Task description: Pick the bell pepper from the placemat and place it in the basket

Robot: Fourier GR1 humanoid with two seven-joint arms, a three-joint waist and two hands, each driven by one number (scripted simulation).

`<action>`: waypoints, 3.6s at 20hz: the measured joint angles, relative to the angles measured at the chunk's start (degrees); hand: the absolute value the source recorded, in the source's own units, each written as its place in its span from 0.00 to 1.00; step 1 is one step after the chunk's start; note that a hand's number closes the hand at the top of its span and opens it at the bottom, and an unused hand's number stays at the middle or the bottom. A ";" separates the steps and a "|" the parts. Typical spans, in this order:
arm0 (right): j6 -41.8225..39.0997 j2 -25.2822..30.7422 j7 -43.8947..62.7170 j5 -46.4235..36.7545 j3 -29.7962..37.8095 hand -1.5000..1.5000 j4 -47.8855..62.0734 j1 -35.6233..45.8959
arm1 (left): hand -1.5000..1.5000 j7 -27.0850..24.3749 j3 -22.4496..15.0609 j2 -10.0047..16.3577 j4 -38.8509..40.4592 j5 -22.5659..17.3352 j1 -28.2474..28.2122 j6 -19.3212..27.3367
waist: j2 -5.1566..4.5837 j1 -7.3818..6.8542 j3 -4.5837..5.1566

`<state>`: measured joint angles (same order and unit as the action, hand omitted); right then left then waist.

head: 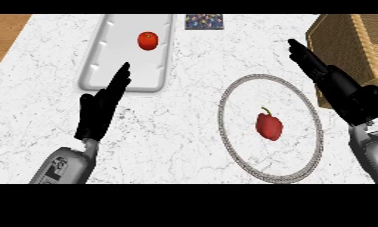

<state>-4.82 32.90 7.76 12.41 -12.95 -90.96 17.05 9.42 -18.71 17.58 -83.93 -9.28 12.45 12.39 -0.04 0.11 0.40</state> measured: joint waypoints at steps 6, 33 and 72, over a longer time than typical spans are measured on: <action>5.22 -7.04 -5.34 1.55 4.15 1.00 -0.43 3.09 | 0.50 0.06 2.74 -0.19 2.59 -2.26 -6.92 0.69 | 0.12 -1.09 -0.58; -8.00 0.42 39.73 -40.94 -16.23 0.00 -11.17 23.58 | 0.50 0.54 8.80 3.56 1.47 -7.88 -16.60 -1.62 | 2.22 2.67 -0.44; -20.20 7.68 50.76 -28.19 -19.92 0.00 -22.41 12.53 | 0.50 1.22 8.99 2.67 -0.25 -5.88 -16.97 -2.52 | 0.58 0.18 -1.03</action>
<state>-25.03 40.59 58.52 -15.79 -32.87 -113.36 29.58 10.64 -9.72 20.25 -84.18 -15.16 -4.52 9.87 0.54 0.29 -0.62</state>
